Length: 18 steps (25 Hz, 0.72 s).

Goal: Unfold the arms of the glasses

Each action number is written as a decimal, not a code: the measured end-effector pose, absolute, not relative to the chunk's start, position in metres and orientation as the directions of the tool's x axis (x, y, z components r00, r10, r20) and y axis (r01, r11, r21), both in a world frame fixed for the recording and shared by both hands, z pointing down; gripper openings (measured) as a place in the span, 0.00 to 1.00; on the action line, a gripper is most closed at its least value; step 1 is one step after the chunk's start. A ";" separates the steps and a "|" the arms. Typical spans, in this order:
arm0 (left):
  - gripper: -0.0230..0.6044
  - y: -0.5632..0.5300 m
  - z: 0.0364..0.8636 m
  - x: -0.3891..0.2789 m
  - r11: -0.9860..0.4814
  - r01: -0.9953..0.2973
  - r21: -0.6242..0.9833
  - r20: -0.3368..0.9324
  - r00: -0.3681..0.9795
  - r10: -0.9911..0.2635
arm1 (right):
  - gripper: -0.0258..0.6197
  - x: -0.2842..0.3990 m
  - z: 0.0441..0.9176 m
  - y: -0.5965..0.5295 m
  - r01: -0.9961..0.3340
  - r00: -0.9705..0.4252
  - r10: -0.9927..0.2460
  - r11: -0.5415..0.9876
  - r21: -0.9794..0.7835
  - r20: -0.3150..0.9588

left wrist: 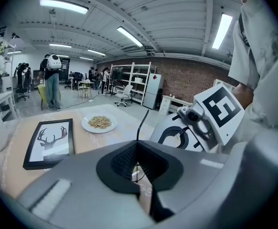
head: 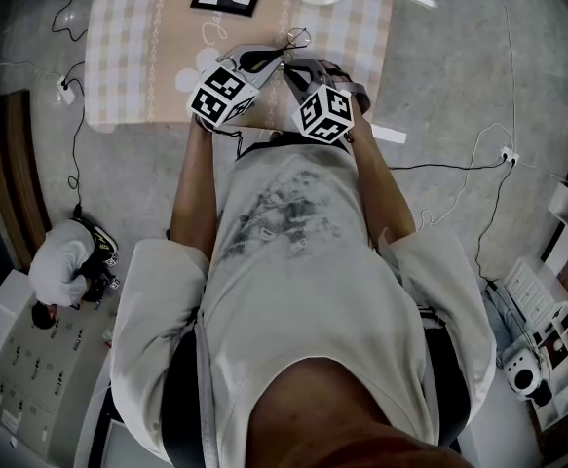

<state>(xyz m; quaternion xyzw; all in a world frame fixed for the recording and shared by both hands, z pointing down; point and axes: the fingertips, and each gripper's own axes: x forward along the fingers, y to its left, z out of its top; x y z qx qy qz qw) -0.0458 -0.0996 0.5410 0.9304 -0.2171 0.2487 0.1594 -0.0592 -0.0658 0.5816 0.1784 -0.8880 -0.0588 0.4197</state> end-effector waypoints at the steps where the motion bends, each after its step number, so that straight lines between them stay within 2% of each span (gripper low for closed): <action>1: 0.05 -0.099 0.541 -0.046 -0.855 -0.483 0.188 0.532 0.782 -0.325 | 0.10 -0.058 0.580 -0.066 -0.274 -0.583 -0.372 0.927 0.256 0.722; 18: 0.05 -0.093 0.542 -0.051 -0.851 -0.491 0.187 0.534 0.778 -0.332 | 0.08 -0.043 0.553 -0.074 -0.374 -0.560 -0.466 0.880 0.293 0.685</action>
